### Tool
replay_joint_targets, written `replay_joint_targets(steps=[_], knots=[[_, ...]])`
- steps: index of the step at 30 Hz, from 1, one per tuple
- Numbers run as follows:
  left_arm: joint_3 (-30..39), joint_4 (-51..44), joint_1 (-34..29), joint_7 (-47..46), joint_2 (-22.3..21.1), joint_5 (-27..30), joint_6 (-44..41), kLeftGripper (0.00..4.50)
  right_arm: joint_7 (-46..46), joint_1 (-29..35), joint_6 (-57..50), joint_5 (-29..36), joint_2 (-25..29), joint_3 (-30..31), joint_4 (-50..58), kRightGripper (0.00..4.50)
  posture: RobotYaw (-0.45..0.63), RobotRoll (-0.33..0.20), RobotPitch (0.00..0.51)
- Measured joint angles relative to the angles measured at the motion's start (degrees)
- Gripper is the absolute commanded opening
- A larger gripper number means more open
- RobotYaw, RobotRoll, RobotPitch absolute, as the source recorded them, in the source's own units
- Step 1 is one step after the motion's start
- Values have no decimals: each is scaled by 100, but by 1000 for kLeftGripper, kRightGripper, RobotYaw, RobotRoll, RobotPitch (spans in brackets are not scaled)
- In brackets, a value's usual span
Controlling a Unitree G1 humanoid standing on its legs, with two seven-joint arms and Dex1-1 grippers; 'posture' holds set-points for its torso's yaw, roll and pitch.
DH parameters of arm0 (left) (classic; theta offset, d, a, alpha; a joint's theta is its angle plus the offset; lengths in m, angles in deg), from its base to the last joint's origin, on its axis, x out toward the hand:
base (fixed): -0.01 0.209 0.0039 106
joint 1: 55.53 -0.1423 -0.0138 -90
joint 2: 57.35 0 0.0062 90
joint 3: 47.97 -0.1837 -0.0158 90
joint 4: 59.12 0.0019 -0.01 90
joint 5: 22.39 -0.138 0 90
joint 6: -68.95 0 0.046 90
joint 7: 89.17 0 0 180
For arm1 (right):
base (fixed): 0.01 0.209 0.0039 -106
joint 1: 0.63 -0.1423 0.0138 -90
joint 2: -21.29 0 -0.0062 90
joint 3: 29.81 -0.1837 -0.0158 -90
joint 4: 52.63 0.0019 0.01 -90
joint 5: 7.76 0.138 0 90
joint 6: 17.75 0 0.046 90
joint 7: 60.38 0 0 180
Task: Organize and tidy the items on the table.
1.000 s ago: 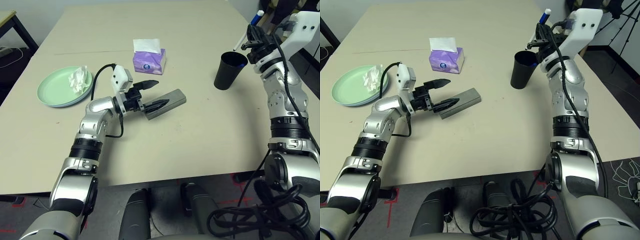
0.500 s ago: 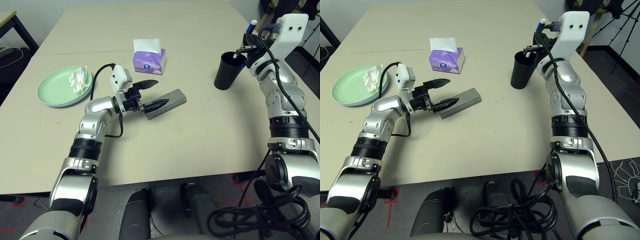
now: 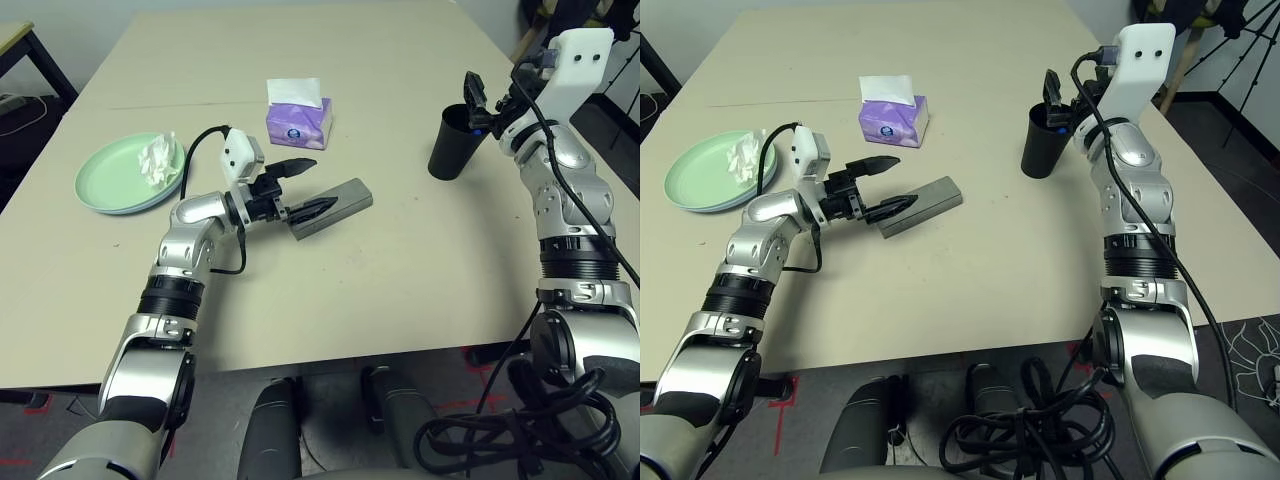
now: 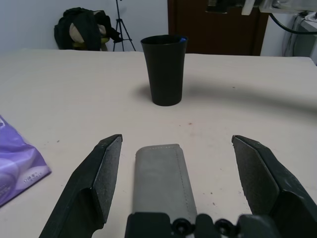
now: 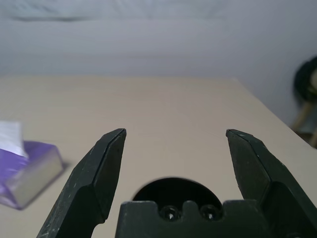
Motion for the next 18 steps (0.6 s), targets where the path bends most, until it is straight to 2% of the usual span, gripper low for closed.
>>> replay_joint_targets(steps=[3,7,13,18], knots=[[140,-9,4,-442,126,-30,23,4500,-914,413,487,536,-151,4,453,4470,-31,0,96],[427,-116,-35,-1430,474,-100,112,4500,-1422,905,1003,647,-209,97,565,4470,-15,0,97],[832,-656,-461,-3254,1007,-318,99,4500,-1192,1509,1288,533,-271,70,468,4470,8,0,102],[1252,-784,-702,-4658,1154,-569,130,4500,-646,1902,1049,535,-483,7,506,4470,28,0,101]])
